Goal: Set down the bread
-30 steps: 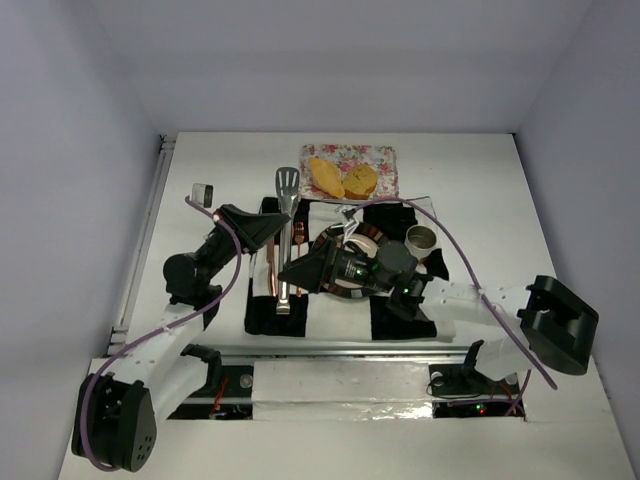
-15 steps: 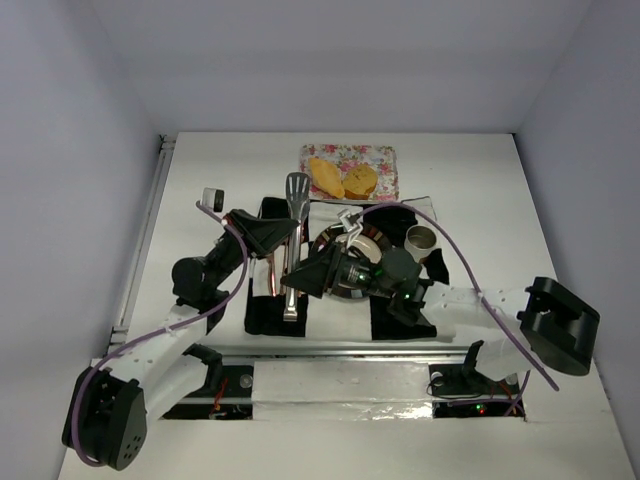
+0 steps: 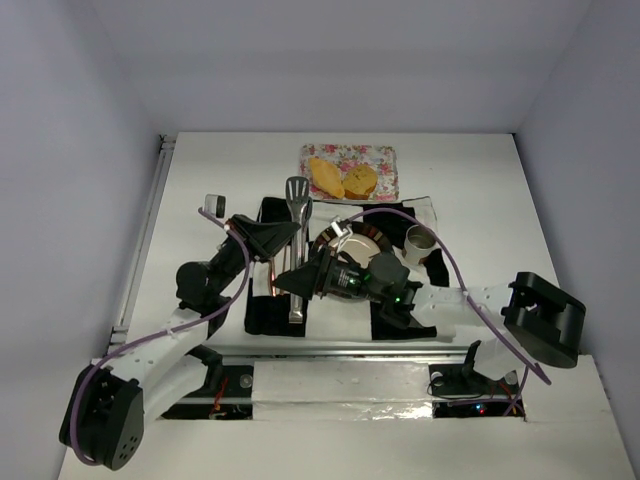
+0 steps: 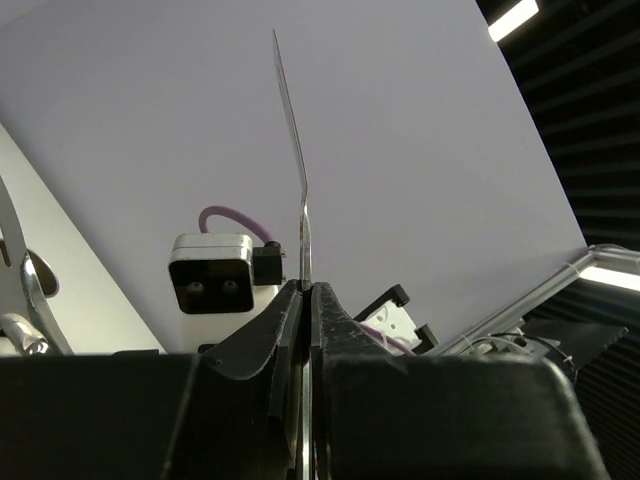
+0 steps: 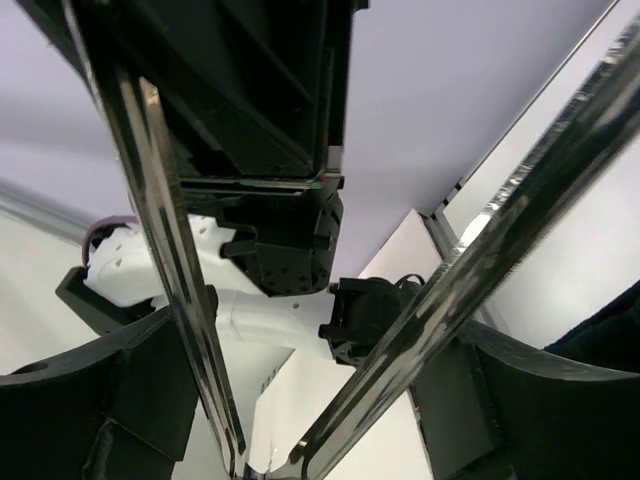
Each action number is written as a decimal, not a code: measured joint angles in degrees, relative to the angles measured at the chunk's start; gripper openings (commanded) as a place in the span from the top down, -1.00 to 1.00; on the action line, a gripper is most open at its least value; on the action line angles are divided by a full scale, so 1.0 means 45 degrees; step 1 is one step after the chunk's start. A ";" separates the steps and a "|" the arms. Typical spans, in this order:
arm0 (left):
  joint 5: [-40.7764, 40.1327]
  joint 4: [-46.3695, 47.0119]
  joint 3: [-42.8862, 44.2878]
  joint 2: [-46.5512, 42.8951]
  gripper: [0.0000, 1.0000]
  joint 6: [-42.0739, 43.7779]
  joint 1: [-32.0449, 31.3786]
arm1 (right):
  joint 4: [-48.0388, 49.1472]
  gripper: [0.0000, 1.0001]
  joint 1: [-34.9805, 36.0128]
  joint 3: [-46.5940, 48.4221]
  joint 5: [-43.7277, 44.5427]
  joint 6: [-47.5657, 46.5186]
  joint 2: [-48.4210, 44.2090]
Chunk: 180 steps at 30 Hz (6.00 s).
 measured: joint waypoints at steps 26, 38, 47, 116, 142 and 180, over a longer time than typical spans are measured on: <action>0.0554 -0.2657 0.0340 -0.2764 -0.39 0.3128 0.0000 | -0.2890 -0.33 0.0010 0.0121 0.1579 -0.0233 -0.1462; 0.0903 -0.5819 0.0971 -0.3293 -0.98 0.4843 0.0000 | -0.3764 -0.30 -0.0427 0.0126 0.1637 -0.0170 -0.2458; 0.0510 -0.8874 0.1962 -0.3755 -0.98 0.6397 0.0000 | -0.4891 -0.24 -0.1345 0.0170 0.1447 -0.0287 -0.3079; -0.3517 -1.8088 0.2866 -0.9661 -0.94 1.1759 0.0000 | -1.8690 0.28 -0.8529 0.9496 -0.3279 -0.8524 0.4478; -0.3517 -1.8088 0.2866 -0.9593 -0.93 1.1764 0.0000 | -1.4644 0.27 -0.4299 -0.2535 -0.1744 -0.2710 -0.5824; -0.3517 -1.8005 0.2783 -1.0360 -0.93 1.1764 0.0000 | -1.6917 -0.03 -0.9141 0.6470 -0.0092 -0.4294 0.2501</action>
